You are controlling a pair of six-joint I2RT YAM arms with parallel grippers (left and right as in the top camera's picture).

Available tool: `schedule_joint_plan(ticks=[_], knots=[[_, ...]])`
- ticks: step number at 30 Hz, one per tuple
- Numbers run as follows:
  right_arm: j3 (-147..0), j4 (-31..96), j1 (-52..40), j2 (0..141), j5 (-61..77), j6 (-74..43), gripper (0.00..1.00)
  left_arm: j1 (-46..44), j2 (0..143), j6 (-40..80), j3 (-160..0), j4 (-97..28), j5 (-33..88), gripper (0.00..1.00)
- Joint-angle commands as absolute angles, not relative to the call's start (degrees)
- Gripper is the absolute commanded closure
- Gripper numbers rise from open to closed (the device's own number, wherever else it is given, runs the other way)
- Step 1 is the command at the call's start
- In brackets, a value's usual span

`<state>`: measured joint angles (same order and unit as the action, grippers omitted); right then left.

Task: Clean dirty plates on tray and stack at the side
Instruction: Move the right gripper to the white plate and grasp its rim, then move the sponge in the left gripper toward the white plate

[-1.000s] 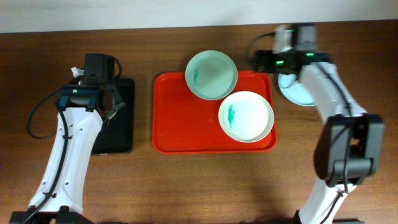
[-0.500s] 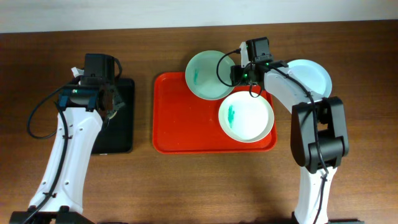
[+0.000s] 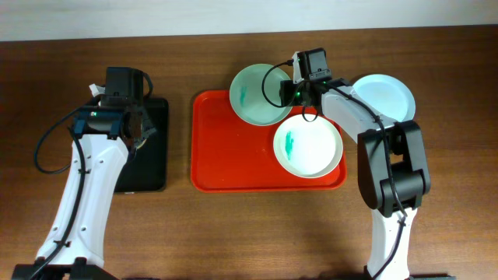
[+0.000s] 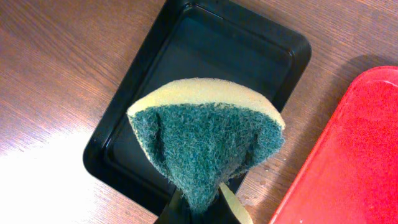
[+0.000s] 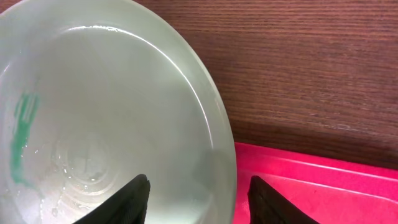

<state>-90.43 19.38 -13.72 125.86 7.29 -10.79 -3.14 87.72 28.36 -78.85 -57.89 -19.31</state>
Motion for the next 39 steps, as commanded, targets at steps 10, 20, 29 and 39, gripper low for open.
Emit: schedule_joint_plan(ticks=[10,20,29,39], knots=[[-90.24,18.79,-13.91,128.99,6.42,-12.75,0.86,-2.94,88.40,28.69,-78.72,-57.80,-19.09,1.00],[-91.85,24.08,-17.93,124.55,16.12,-12.78,0.96,-2.94,89.34,28.69,-78.72,-57.49,-19.11,1.00],[-91.83,42.37,-25.15,123.13,12.12,-12.97,0.96,0.73,99.50,28.71,-78.72,-51.37,-17.74,1.00],[-91.72,45.82,-27.40,123.15,6.28,-14.04,0.74,5.85,111.55,28.67,-78.72,-45.41,-11.33,1.00]])
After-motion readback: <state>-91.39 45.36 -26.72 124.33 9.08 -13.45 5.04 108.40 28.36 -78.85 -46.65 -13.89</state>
